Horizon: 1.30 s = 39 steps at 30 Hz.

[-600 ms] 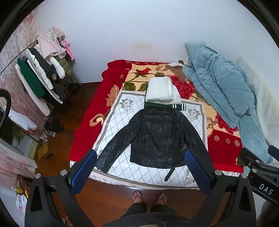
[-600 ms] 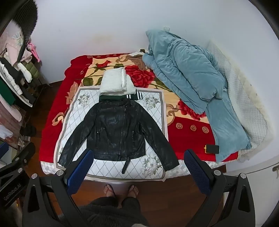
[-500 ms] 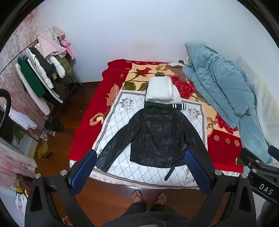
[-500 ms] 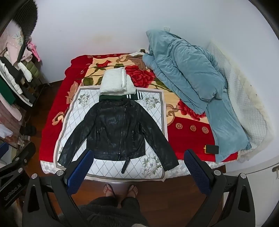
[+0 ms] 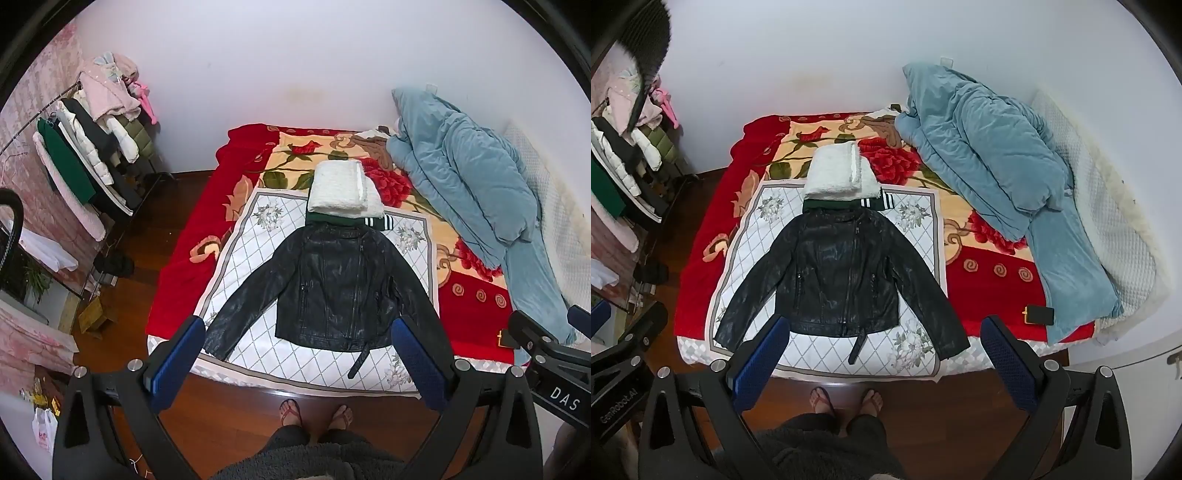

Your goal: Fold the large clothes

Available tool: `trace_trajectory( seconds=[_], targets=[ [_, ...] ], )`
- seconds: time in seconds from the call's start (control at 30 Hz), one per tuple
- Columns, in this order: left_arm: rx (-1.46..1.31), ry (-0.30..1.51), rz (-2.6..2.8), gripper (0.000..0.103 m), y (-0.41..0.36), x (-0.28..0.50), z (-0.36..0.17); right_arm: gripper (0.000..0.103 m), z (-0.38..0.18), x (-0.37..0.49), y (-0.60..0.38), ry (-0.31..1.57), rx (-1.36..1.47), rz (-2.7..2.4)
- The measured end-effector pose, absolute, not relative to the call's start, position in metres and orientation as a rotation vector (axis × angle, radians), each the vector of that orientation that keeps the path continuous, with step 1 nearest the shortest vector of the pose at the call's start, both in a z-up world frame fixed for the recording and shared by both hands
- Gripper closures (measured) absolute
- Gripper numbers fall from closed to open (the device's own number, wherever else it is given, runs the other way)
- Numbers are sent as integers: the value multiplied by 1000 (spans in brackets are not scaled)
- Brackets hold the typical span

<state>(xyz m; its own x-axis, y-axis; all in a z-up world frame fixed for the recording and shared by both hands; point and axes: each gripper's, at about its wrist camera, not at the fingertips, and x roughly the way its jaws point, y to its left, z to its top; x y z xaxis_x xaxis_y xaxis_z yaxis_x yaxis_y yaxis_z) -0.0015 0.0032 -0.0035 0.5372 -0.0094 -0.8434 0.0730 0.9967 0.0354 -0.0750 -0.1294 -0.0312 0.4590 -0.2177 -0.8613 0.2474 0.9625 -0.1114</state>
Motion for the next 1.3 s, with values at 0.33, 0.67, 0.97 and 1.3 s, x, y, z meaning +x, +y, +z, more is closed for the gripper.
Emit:
trace_trajectory(
  seconds=[0.33, 0.67, 0.97, 1.3],
  targets=[
    [66, 1002, -50, 0, 5, -7, -4, 0, -29, -79, -126, 1053, 29, -287],
    [64, 1003, -51, 0, 6, -8, -4, 0, -28, -81, -125, 1050, 29, -285],
    [64, 1003, -52, 0, 5, -8, -4, 0, -26, -79, -119, 1048, 29, -289],
    [65, 1000, -54, 0, 8, -12, -1, 0, -27, -76, -112, 1047, 31, -287]
  ],
)
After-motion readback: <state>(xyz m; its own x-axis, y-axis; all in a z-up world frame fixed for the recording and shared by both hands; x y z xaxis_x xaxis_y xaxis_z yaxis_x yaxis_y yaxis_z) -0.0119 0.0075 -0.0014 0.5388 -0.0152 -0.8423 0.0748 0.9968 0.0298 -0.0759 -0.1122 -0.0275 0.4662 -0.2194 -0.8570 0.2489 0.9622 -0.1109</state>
